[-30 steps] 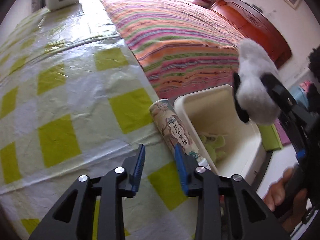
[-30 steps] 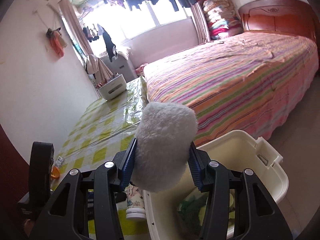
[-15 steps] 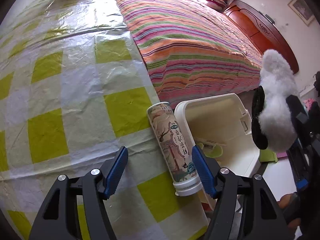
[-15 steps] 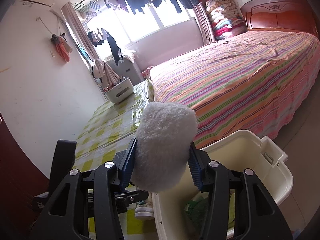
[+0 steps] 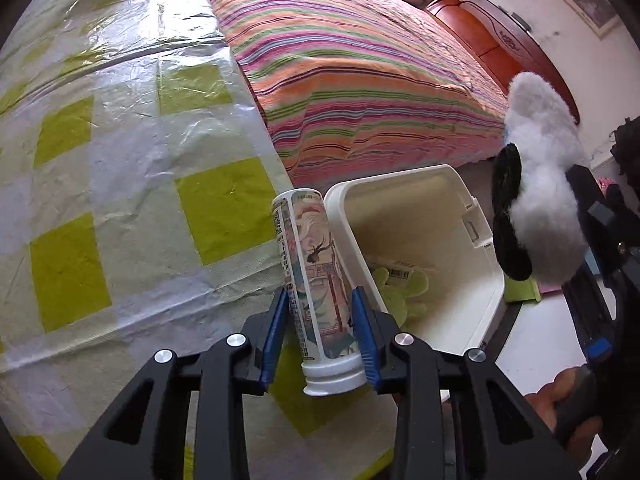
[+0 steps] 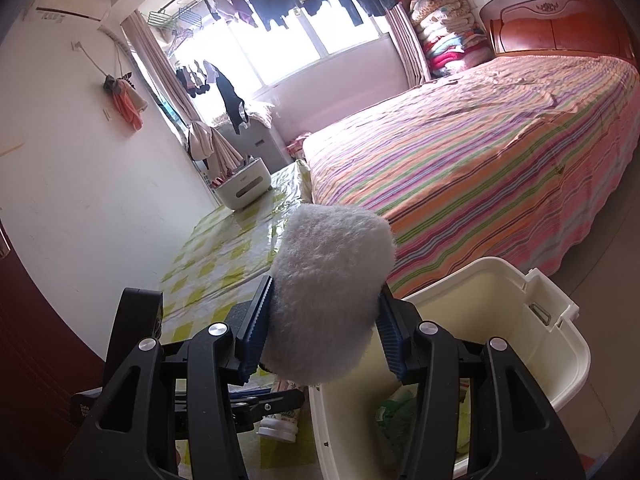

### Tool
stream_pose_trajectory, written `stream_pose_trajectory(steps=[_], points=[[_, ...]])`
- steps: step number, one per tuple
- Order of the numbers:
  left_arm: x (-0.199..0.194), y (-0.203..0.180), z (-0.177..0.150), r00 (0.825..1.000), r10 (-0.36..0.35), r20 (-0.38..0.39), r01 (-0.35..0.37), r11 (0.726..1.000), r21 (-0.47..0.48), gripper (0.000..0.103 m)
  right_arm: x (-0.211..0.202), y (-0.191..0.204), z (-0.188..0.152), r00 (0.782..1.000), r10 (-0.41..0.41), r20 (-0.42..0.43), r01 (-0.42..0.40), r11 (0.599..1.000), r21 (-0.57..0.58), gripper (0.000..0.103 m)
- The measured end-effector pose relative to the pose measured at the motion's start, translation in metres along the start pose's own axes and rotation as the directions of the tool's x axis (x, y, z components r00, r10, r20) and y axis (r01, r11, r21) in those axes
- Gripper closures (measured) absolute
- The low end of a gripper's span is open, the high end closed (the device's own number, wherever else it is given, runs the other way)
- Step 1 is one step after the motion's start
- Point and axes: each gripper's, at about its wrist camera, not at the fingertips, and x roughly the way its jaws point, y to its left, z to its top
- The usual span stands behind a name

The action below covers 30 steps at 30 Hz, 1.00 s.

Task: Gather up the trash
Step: 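Carry the can and white plush to the cream bin with both grippers, then open both grippers over the bin, dropping the plush and can in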

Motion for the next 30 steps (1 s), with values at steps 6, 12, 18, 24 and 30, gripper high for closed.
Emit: stream_pose_trajectory(steps=[6, 12, 18, 24, 30], points=[[-0.006, -0.001, -0.003, 0.999, 0.026, 0.043, -0.026, 1.0, 0.017, 0.072, -0.002, -0.005, 0.001, 1.0, 0.003, 0.004, -0.003, 1.0, 0.009, 0.056], [-0.022, -0.011, -0.003, 0.991, 0.054, 0.119, -0.062, 0.996, 0.064, 0.073, -0.009, -0.004, 0.002, 1.0, -0.003, 0.023, 0.003, 1.0, 0.009, 0.056], [-0.032, -0.027, -0.003, 0.985, 0.033, 0.17, -0.051, 0.993, 0.106, 0.072, -0.026, -0.012, 0.003, 0.996, -0.051, 0.074, 0.052, 0.999, -0.003, 0.056], [-0.028, -0.044, -0.003, 0.984, 0.013, 0.179, -0.039, 0.989, 0.142, 0.072, -0.045, -0.017, -0.003, 0.982, -0.131, 0.134, 0.138, 0.99, -0.042, 0.053], [-0.023, -0.057, -0.003, 0.984, -0.002, 0.177, -0.028, 0.985, 0.167, 0.072, -0.05, -0.023, -0.009, 0.972, -0.183, 0.146, 0.191, 0.98, -0.046, 0.046]])
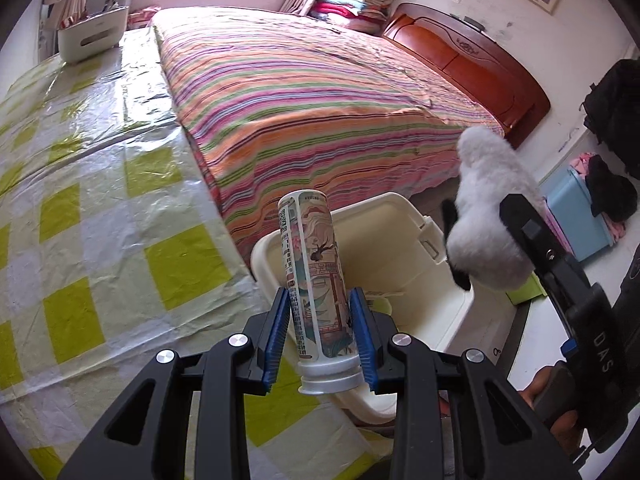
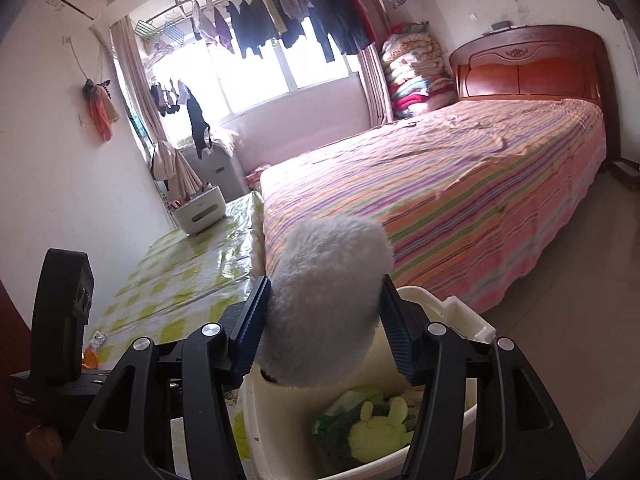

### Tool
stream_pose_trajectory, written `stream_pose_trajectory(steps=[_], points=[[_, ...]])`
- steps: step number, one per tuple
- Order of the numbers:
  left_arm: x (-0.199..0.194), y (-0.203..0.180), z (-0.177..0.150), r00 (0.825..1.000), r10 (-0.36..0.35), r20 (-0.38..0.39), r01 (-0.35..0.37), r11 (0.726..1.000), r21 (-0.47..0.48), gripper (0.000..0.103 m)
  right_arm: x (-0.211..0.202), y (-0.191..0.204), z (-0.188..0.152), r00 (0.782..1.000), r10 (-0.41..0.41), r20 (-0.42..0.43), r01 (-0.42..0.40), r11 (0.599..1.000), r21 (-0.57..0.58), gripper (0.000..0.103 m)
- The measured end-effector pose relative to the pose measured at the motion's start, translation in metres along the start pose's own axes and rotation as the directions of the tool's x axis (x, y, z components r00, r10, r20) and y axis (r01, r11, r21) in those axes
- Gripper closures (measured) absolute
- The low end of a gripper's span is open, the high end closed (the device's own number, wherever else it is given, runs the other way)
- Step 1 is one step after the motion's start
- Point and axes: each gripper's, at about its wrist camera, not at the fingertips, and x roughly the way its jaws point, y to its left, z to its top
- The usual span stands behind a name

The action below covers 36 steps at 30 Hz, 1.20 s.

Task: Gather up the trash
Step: 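Open both grippers over the bin, dropping the plush and can in, then return both tools to the table toward the orange peels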

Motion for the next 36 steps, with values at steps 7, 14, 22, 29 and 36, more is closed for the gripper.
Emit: stream_pose_trajectory(steps=[7, 14, 22, 29, 36], points=[[0.007, -0.013, -0.001, 1.0, -0.016, -0.004, 0.016, 1.0, 0.023, 0.072, -0.012, -0.006, 0.004, 0.998, -0.02, 0.053, 0.018, 0.999, 0.046, 0.037], [0.017, -0.026, -0.002, 1.0, -0.026, -0.01, 0.026, 0.998, 0.051, 0.072, -0.026, -0.007, 0.009, 0.994, -0.022, 0.108, 0.012, 0.996, 0.085, 0.035], [0.028, -0.046, -0.004, 1.0, -0.014, -0.014, 0.016, 0.992, 0.125, 0.071, -0.03, -0.012, 0.01, 0.991, -0.02, 0.132, 0.007, 0.995, 0.102, 0.033], [0.019, -0.052, -0.004, 0.995, 0.026, 0.094, -0.039, 0.989, 0.143, 0.026, -0.028, -0.015, 0.007, 0.992, -0.006, 0.129, -0.009, 0.994, 0.113, 0.032], [0.003, -0.026, 0.004, 0.991, 0.026, 0.129, -0.032, 0.998, 0.047, 0.025, -0.022, -0.008, 0.007, 0.993, 0.029, 0.114, -0.043, 0.992, 0.121, 0.03]])
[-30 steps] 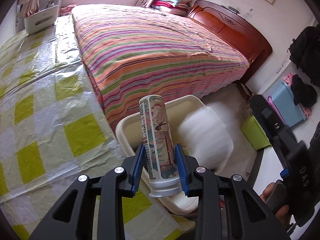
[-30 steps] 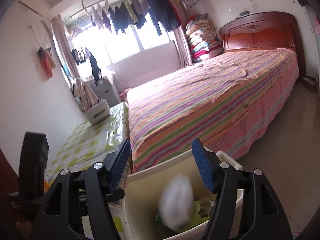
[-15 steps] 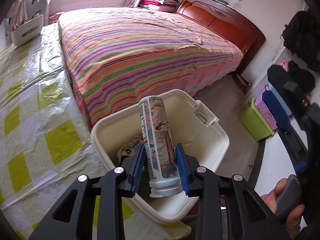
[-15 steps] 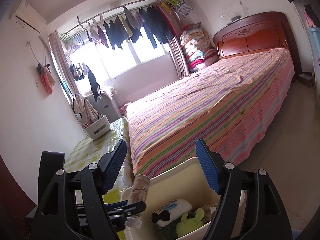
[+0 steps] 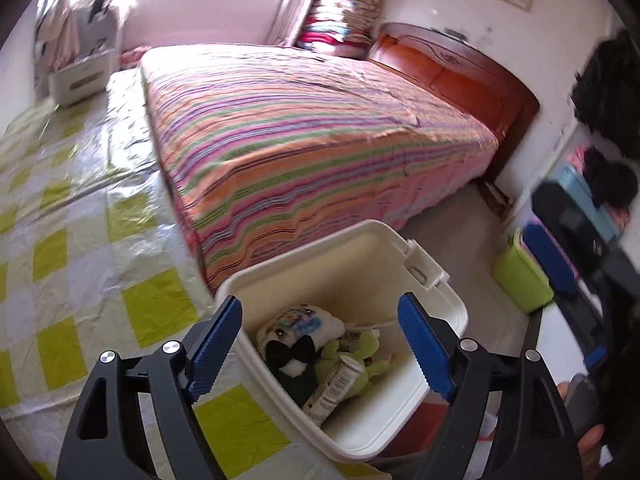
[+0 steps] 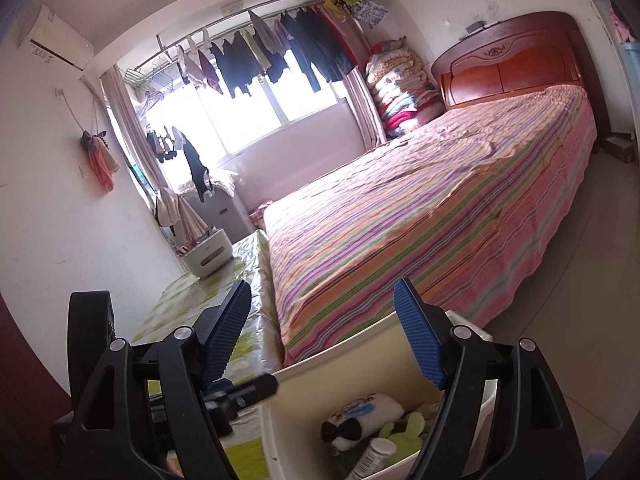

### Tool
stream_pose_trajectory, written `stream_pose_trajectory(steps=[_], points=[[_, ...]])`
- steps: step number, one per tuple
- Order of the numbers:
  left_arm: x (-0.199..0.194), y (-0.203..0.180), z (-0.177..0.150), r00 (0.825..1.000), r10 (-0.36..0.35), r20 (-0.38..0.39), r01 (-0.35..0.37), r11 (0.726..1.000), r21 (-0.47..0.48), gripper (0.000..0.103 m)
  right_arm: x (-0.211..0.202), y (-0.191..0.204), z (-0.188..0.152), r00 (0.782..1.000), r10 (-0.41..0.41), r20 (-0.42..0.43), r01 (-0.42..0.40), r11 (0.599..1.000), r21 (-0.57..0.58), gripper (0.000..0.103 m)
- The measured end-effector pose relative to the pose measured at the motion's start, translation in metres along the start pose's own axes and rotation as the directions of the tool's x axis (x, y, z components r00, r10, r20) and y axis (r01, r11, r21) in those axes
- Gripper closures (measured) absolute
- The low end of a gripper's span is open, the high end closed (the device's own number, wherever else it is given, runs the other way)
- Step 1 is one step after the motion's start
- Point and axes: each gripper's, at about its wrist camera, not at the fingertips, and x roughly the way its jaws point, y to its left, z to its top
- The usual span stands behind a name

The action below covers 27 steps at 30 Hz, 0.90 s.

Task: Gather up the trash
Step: 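Return both tools to the table toward the orange peels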

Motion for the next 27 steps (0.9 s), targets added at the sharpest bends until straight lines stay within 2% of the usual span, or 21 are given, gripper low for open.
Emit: stream_pose_trajectory(steps=[6, 15, 23, 27], points=[[-0.014, 0.042, 0.003, 0.999, 0.03, 0.032, -0.026, 0.992, -0.126, 0.025, 0.01, 0.008, -0.005, 0.999, 0.029, -0.033, -0.03, 1.0, -0.007, 0.028], [-0.053, 0.089, 0.004, 0.986, 0.126, 0.11, -0.101, 0.973, -0.209, 0.025, 0.022, 0.035, -0.013, 0.993, 0.091, -0.08, -0.094, 0.995, -0.031, 0.027], [-0.1, 0.129, -0.004, 0.949, 0.26, 0.177, -0.215, 0.948, -0.236, 0.025, 0.031, 0.073, -0.027, 0.98, 0.159, -0.119, -0.167, 0.984, -0.062, 0.026], [-0.126, 0.152, -0.012, 0.924, 0.328, 0.199, -0.273, 0.926, -0.26, 0.025, 0.035, 0.095, -0.035, 0.971, 0.192, -0.14, -0.205, 0.975, -0.084, 0.026]])
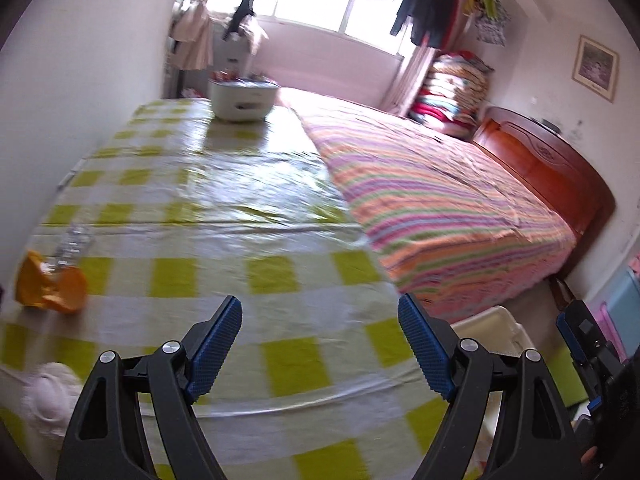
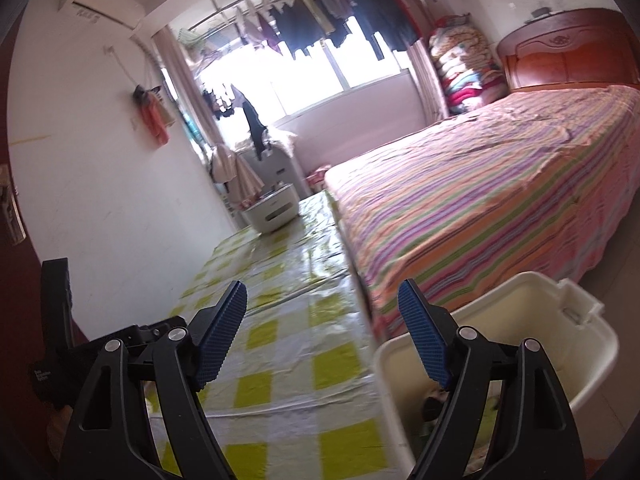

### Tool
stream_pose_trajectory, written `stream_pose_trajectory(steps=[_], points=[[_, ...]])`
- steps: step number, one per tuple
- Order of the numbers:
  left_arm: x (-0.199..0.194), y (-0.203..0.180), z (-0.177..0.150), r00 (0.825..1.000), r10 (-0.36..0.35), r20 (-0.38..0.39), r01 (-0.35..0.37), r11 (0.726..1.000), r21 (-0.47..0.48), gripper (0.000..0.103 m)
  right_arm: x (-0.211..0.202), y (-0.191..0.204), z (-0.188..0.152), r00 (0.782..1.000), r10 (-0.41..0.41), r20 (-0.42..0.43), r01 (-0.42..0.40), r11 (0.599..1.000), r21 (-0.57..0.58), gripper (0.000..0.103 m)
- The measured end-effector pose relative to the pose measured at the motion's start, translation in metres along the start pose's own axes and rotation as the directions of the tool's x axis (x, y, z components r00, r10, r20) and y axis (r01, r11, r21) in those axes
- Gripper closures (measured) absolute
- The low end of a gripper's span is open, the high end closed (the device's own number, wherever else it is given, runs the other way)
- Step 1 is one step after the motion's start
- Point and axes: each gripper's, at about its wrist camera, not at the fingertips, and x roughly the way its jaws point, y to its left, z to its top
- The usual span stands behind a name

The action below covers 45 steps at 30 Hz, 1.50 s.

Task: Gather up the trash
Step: 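Return both tools to the table toward the orange peels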

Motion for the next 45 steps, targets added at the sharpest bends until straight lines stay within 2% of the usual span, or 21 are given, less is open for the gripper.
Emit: stream_pose_trajectory(steps=[5, 9, 15, 19, 25, 29, 32, 37, 45], points=[[-0.023, 0.044, 0.003, 0.997, 0.07, 0.036, -0.068, 0.997, -0.044, 0.025, 0.019, 0.033, -0.011, 0.997, 0.065, -0.039, -0.066, 0.997, -0.026, 0.026], [-0.044, 0.084, 0.004, 0.989, 0.13, 0.063, -0.123, 0.987, -0.103, 0.025, 0.039, 0.068, -0.014, 0.987, 0.142, -0.08, -0.146, 0.989, -0.041, 0.025], [-0.069, 0.148, 0.003, 0.971, 0.226, 0.076, -0.204, 0.952, -0.228, 0.025, 0.058, 0.129, -0.011, 0.965, 0.238, -0.108, -0.249, 0.962, -0.11, 0.024], [-0.082, 0.181, -0.001, 0.967, 0.246, 0.066, -0.216, 0.93, -0.299, 0.025, 0.073, 0.16, -0.017, 0.947, 0.287, -0.143, -0.306, 0.941, -0.146, 0.024], [-0.095, 0.214, -0.009, 0.95, 0.306, 0.057, -0.272, 0.904, -0.329, 0.025, 0.089, 0.194, -0.028, 0.921, 0.338, -0.195, -0.372, 0.911, -0.177, 0.022], [-0.099, 0.228, -0.012, 0.945, 0.321, 0.058, -0.287, 0.904, -0.318, 0.025, 0.107, 0.211, -0.038, 0.904, 0.353, -0.239, -0.401, 0.896, -0.192, 0.022], [-0.1, 0.239, -0.014, 0.958, 0.285, 0.037, -0.259, 0.912, -0.318, 0.025, 0.12, 0.223, -0.045, 0.894, 0.356, -0.272, -0.415, 0.887, -0.203, 0.022], [-0.097, 0.26, -0.013, 0.963, 0.268, -0.002, -0.254, 0.91, -0.326, 0.025, 0.138, 0.236, -0.055, 0.88, 0.349, -0.324, -0.428, 0.876, -0.22, 0.022], [-0.096, 0.287, -0.019, 0.961, 0.272, -0.049, -0.272, 0.895, -0.354, 0.025, 0.161, 0.256, -0.081, 0.852, 0.318, -0.417, -0.451, 0.85, -0.273, 0.022]])
